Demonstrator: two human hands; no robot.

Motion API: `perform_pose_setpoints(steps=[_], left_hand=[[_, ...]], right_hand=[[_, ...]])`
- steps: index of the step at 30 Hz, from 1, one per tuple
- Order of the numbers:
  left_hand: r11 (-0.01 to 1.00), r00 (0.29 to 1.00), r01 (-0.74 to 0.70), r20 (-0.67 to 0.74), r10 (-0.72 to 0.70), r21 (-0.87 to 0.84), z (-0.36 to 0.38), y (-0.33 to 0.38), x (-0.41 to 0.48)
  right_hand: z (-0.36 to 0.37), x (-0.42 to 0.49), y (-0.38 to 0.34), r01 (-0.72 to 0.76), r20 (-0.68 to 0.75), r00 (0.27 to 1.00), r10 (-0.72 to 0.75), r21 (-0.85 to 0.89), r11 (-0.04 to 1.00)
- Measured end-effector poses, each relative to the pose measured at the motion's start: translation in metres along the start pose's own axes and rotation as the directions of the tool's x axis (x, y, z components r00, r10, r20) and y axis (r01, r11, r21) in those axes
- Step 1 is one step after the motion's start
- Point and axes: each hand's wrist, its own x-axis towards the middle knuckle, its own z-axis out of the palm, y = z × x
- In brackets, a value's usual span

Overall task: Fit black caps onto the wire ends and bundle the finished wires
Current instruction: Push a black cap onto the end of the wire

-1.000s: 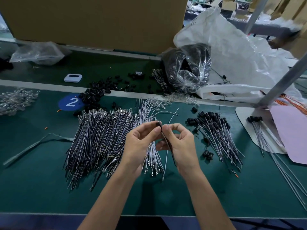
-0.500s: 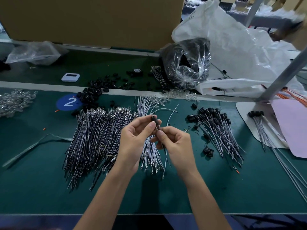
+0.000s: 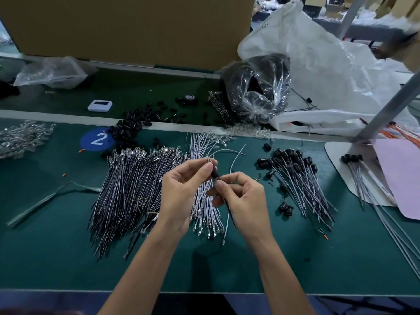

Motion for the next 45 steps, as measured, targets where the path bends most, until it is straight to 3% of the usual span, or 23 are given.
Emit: perform_pose_setpoints(steps=[5,11,15,24,35,45], left_hand=[[0.999,0.998,0.024,-0.059,-0.021,0.042,0.003,0.000,0.000],[0.996,0.984,0.071,-0.159,-0.077,-0.047,0.009,-0.006,-0.005],[0.992,0.979,0.077,-0.178,-0.095,-0.101,0.012,-0.005,-0.007],[0.988,0.987,0.057,-0.138,-0.077,-0.142,0.012,0.002,-0.007],[0.979,0.989,0.081,-0.104,-0.101,-0.186,0.007,0.003,-0.011],[0.974,0.992,0.079,-0.079,-0.098,-0.213,0.007,0.005,-0.012]], right_hand=[[0.002,-0.005,0.001,0.028,-0.029,0.999,-0.029,-0.013,1.000],[0.008,-0.010,0.007,0.104,-0.202,0.970,-0.135,-0.157,0.982],[0.011,-0.014,0.009,0.067,-0.276,0.958,-0.084,-0.070,0.995],[0.022,-0.018,0.005,0.005,-0.227,0.974,0.029,0.146,0.989],[0.016,-0.019,0.006,0.025,-0.241,0.971,0.001,0.107,0.994],[0.011,-0.019,-0.001,-0.019,-0.128,0.991,0.041,0.170,0.985]])
